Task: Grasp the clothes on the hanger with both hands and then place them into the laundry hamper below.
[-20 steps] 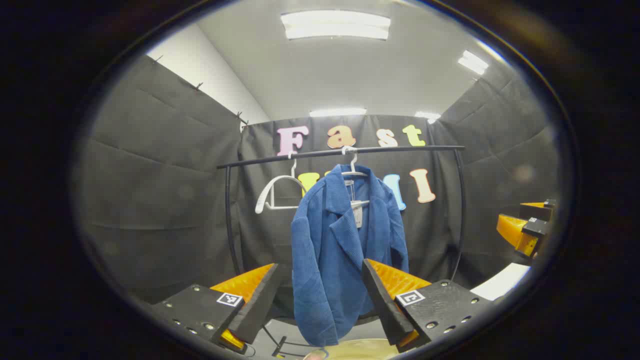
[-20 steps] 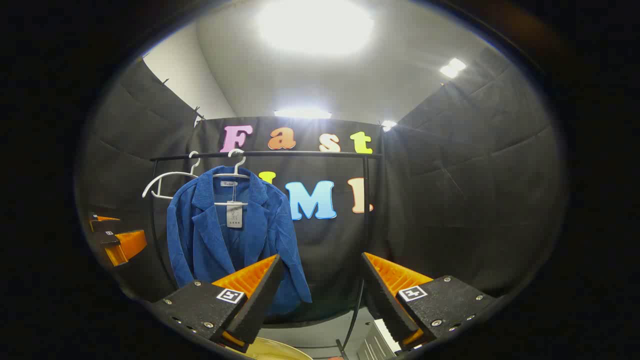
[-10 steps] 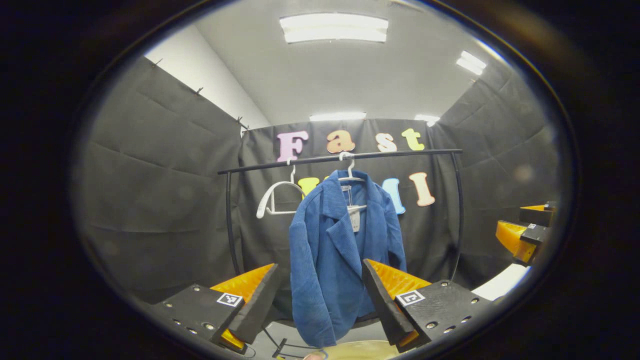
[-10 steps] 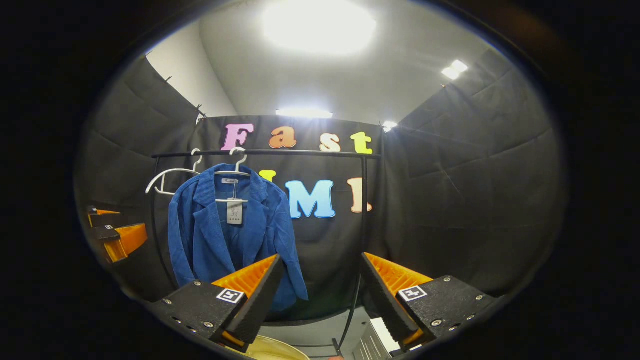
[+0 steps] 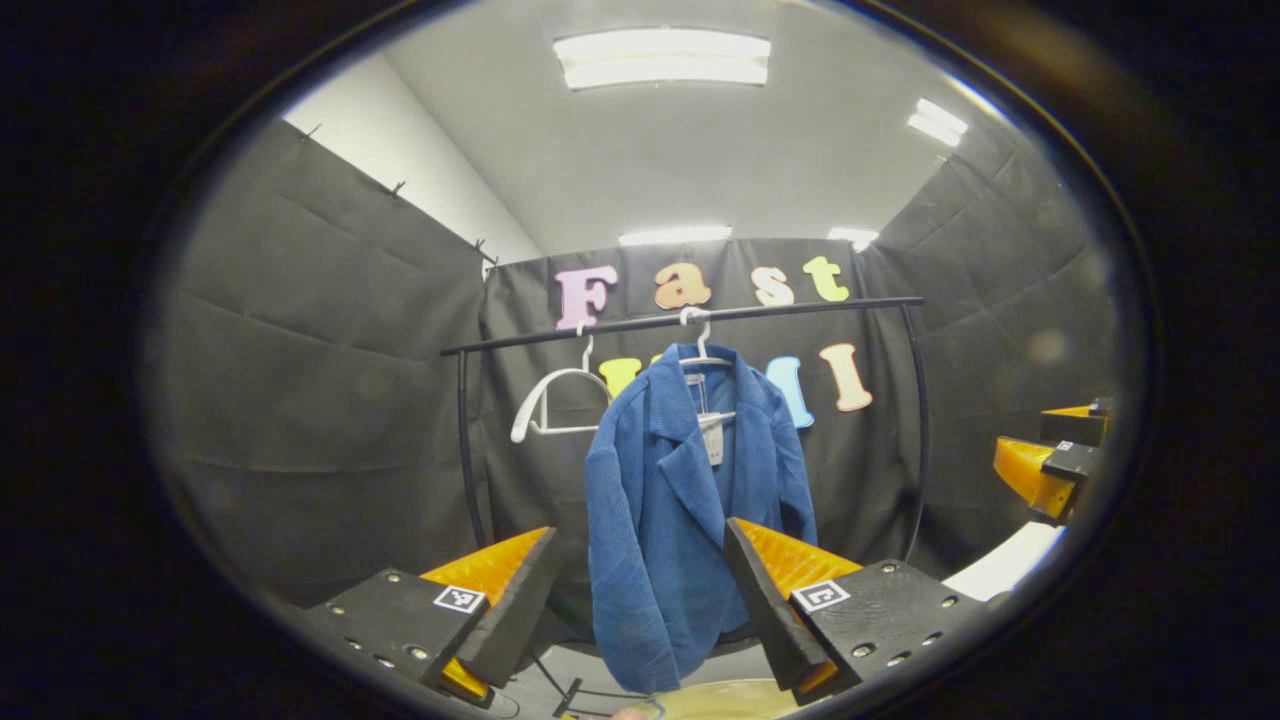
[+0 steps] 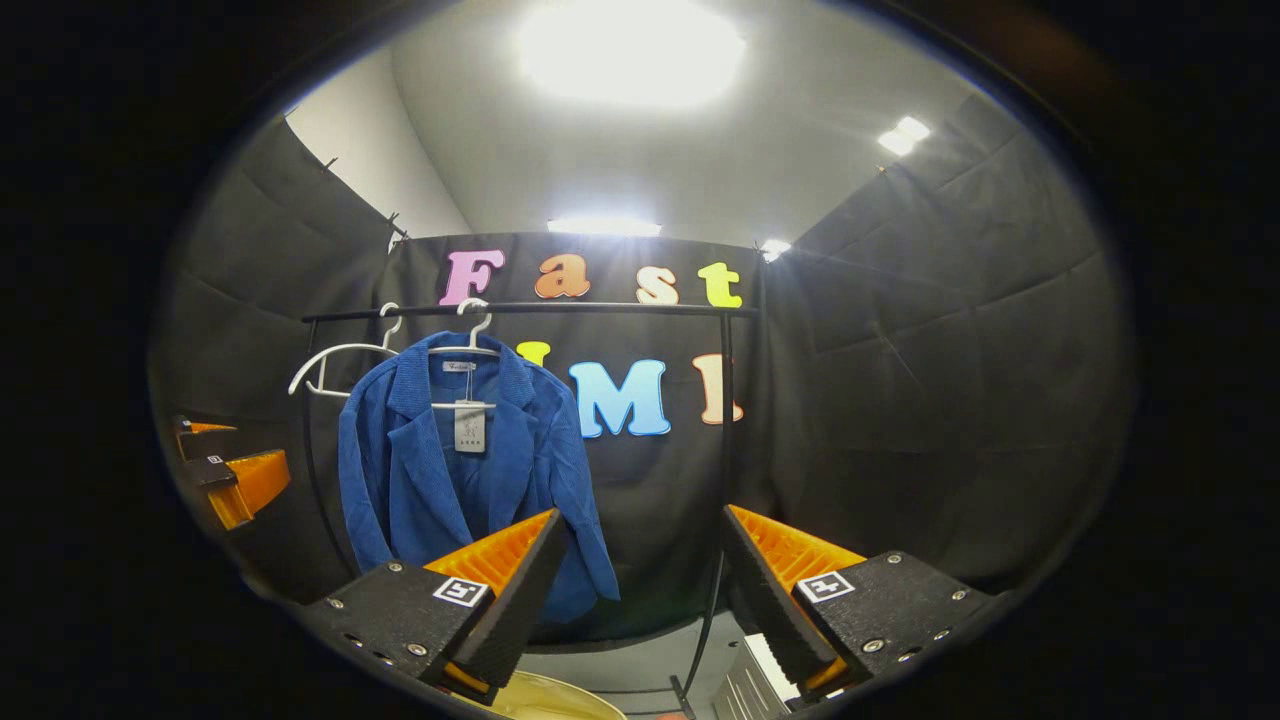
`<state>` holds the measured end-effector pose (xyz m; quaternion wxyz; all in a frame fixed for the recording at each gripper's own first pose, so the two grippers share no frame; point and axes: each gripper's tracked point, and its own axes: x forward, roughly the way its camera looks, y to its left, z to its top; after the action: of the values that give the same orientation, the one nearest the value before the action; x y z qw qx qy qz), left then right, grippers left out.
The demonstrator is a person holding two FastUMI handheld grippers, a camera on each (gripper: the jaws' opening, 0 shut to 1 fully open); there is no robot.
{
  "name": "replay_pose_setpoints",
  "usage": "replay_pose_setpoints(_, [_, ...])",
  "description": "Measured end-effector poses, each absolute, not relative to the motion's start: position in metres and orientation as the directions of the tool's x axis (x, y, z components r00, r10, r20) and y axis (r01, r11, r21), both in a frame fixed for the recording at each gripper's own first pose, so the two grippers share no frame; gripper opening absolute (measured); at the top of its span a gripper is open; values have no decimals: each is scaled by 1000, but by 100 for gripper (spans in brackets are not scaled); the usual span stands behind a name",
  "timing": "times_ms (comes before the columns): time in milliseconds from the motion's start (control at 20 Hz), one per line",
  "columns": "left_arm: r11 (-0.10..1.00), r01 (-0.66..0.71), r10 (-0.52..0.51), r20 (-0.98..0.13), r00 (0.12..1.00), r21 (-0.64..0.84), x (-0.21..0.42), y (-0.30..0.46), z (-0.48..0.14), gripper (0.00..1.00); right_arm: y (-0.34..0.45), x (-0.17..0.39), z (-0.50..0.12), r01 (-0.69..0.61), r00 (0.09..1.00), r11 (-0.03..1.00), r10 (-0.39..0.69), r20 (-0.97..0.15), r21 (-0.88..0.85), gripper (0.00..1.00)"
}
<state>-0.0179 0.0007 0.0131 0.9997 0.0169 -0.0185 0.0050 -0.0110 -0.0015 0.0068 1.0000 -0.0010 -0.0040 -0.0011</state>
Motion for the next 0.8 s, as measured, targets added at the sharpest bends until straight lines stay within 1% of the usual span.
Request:
replay_pose_setpoints(100, [999, -15, 14, 47, 999, 28, -17, 4, 18, 95, 2, -8, 14, -3, 1000, 1000, 3, 24, -7, 94])
replay_pose_setpoints(150, [1000, -18, 17, 48, 999, 24, -18, 4, 19, 94, 3, -7, 18, -5, 999, 1000, 6, 33, -10, 96])
replay_pose_setpoints(350, [999, -25, 23, 53, 998, 31, -12, 2, 28, 94, 6, 8, 30, -23, 998, 1000, 23, 54, -4, 96])
replay_pose_setpoints(400, [999, -26, 24, 54, 998, 35, -7, 1, 31, 94, 8, 14, 30, -34, 998, 999, 34, 52, -1, 94])
replay_pose_setpoints(450, [999, -28, 26, 55, 998, 36, -3, -1, 34, 94, 11, 21, 32, -48, 998, 999, 48, 50, 1, 94])
replay_pose_setpoints(500, [999, -28, 26, 56, 998, 36, 2, -4, 38, 94, 12, 28, 33, -59, 997, 998, 58, 48, 3, 96])
replay_pose_setpoints(800, [998, -58, 57, 61, 997, 20, 44, -16, 51, 94, 23, 73, 53, -123, 990, 992, 121, 74, 26, 96])
